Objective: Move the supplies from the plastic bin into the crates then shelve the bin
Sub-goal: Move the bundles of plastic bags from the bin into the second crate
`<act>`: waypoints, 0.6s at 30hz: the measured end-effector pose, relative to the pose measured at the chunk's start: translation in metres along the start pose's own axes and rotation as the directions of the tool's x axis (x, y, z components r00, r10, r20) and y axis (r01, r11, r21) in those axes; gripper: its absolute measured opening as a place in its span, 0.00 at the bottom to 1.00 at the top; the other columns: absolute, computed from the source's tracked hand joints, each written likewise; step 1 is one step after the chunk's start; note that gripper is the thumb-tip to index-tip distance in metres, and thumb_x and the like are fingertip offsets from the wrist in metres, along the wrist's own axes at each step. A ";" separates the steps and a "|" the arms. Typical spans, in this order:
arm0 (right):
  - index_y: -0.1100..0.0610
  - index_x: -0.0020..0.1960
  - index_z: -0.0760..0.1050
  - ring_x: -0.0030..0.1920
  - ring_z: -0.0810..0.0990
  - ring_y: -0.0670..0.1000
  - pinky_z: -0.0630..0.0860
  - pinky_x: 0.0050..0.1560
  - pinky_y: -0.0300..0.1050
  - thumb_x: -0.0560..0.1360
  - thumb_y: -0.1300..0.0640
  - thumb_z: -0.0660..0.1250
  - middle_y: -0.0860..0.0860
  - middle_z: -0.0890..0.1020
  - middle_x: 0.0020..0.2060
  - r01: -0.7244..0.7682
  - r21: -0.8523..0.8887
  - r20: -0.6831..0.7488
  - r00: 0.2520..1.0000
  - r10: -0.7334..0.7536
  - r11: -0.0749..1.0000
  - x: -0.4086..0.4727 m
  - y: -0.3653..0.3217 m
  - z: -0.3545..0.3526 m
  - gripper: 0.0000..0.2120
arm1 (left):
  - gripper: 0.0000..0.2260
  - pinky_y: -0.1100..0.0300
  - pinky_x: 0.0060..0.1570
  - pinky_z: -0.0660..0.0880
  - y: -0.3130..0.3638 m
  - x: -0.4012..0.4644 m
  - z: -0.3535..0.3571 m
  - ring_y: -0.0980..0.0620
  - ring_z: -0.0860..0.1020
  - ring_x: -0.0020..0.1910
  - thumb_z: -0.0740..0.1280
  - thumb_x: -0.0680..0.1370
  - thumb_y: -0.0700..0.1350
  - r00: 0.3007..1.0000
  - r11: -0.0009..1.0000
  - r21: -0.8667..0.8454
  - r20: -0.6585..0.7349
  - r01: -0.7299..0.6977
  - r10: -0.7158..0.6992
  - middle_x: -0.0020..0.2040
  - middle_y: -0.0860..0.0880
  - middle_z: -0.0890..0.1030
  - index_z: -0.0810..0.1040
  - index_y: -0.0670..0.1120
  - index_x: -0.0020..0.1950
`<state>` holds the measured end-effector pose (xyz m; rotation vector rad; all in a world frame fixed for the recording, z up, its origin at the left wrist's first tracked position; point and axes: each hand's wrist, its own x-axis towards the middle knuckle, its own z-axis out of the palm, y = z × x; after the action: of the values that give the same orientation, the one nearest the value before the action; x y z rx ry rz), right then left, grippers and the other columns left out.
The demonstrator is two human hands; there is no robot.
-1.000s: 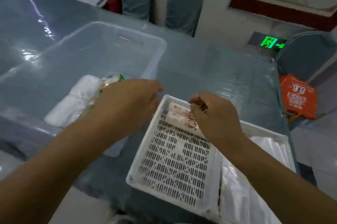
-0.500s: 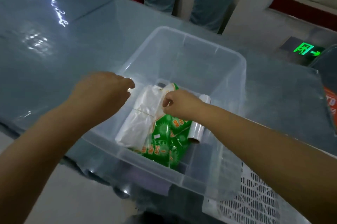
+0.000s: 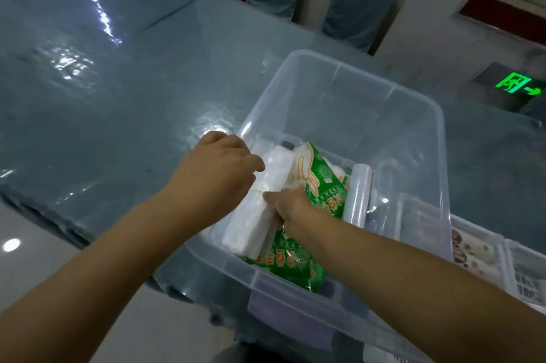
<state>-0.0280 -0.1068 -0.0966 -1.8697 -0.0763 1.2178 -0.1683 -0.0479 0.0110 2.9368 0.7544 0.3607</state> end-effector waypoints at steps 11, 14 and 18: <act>0.57 0.39 0.76 0.31 0.80 0.49 0.76 0.31 0.38 0.70 0.62 0.71 0.52 0.82 0.33 0.331 0.192 -0.033 0.943 -0.331 0.924 -0.053 -0.074 -0.082 0.04 | 0.15 0.54 0.53 0.73 0.023 0.041 -0.021 0.47 0.76 0.56 0.64 0.75 0.51 0.986 0.977 -0.164 0.114 0.138 -0.120 0.56 0.52 0.81 0.74 0.52 0.61; 0.57 0.41 0.77 0.34 0.81 0.51 0.78 0.36 0.42 0.70 0.62 0.71 0.52 0.83 0.33 0.409 0.320 -0.087 0.911 -0.403 0.855 -0.077 -0.085 -0.124 0.03 | 0.24 0.58 0.49 0.70 0.057 0.068 -0.021 0.47 0.76 0.56 0.66 0.73 0.56 0.954 0.939 -0.277 0.272 0.203 -0.126 0.57 0.51 0.79 0.68 0.50 0.66; 0.58 0.44 0.78 0.34 0.84 0.48 0.81 0.37 0.42 0.71 0.63 0.70 0.50 0.85 0.33 0.487 0.470 -0.144 0.865 -0.481 0.736 -0.103 -0.081 -0.185 0.02 | 0.17 0.58 0.39 0.72 0.121 0.097 -0.024 0.49 0.78 0.43 0.72 0.69 0.52 0.943 0.757 -0.604 0.328 0.250 -0.049 0.45 0.48 0.79 0.74 0.47 0.54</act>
<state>0.0912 -0.2229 0.0577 -1.2886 -0.2133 0.7614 -0.0353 -0.1064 0.0712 2.1927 0.6528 0.1192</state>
